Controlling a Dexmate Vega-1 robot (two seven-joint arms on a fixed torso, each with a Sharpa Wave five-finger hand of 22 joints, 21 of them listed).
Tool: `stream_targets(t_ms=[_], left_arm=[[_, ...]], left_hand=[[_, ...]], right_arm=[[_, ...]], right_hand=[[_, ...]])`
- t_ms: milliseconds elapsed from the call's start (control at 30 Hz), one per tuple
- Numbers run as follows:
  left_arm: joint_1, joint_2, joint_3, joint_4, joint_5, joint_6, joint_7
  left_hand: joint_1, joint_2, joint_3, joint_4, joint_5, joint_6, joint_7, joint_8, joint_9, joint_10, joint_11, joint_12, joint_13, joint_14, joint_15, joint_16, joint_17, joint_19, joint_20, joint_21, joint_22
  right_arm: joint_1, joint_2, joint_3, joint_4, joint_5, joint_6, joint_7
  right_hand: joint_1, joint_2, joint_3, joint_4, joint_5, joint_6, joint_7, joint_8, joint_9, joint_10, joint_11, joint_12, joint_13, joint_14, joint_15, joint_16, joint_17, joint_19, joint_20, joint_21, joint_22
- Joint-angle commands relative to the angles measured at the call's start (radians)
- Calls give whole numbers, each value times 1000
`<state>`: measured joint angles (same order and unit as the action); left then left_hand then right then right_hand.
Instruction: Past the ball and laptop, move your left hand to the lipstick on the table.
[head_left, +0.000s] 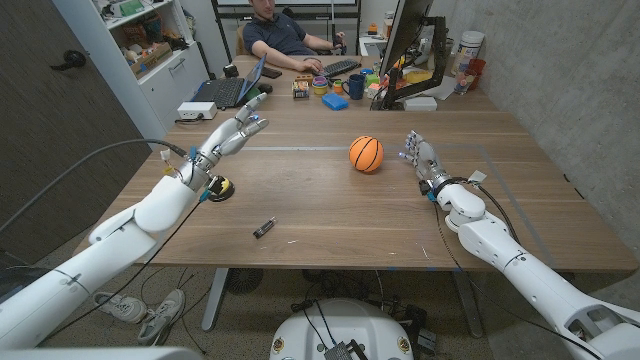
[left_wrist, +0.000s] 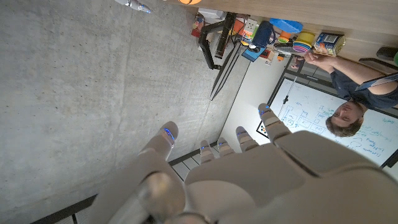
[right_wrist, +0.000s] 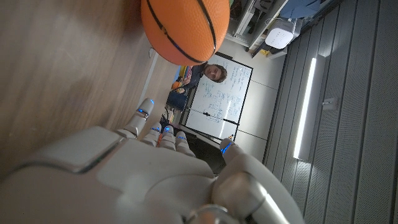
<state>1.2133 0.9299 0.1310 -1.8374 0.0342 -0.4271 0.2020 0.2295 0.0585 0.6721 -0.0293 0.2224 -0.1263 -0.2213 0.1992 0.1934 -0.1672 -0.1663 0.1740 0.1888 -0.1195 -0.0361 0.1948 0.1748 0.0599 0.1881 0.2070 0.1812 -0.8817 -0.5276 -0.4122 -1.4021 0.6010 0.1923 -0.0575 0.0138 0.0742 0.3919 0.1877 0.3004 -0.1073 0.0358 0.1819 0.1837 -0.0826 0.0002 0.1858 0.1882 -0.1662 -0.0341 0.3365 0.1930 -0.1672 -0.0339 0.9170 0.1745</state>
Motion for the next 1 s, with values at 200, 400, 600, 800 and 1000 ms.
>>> stream_targets(t_ms=[200,400,600,800,1000], left_arm=[[81,56,-94,-78,244,-15,0],[117,94,-122,-143,330,55,-56],[136,124,-136,-196,370,133,-134],[103,158,-92,-222,393,221,-234],[80,188,-59,-234,397,264,-279]], left_hand=[[23,11,-31,-39,11,-124,-1,-16,5,-159,5,-2,3,-99,13,-9,11,-60,-16,-21,6],[20,9,-43,-42,10,-150,-1,-17,6,-155,-1,7,4,-117,13,-8,12,-73,-10,-22,6],[23,-7,-64,-58,13,-176,-2,-9,9,-151,1,12,4,-131,10,-2,12,-80,-2,-20,4],[24,-14,-90,-71,20,-170,-2,9,13,-97,-2,31,4,-98,12,19,11,-43,12,-4,3],[26,-16,-95,-75,23,-164,-2,13,14,-96,-2,29,4,-92,8,20,11,-31,13,-2,2]], right_arm=[[-12,10,-12,-18,-17,3,-21],[-11,12,-11,-11,-22,21,-17],[-13,-1,-2,-25,-37,38,-24],[-17,-21,11,-51,-60,52,-39],[-19,-24,15,-54,-58,52,-39]], right_hand=[[-4,97,-3,0,3,-11,3,5,4,-6,-1,7,3,-86,-7,-1,2,-204,-33,-3,5],[-4,97,-3,0,3,-11,4,6,4,-7,-1,7,3,-86,-7,-1,2,-204,-33,-4,5],[-4,98,-5,0,3,-11,3,6,3,-7,-1,7,3,-87,-7,-2,2,-204,-32,-6,5],[-3,97,-6,0,3,-9,3,7,3,-4,-2,8,3,-85,-6,-2,2,-202,-32,-7,5],[-3,97,-7,-1,3,-8,2,7,3,-1,1,9,3,-83,-8,-2,2,-201,-33,-8,5]])
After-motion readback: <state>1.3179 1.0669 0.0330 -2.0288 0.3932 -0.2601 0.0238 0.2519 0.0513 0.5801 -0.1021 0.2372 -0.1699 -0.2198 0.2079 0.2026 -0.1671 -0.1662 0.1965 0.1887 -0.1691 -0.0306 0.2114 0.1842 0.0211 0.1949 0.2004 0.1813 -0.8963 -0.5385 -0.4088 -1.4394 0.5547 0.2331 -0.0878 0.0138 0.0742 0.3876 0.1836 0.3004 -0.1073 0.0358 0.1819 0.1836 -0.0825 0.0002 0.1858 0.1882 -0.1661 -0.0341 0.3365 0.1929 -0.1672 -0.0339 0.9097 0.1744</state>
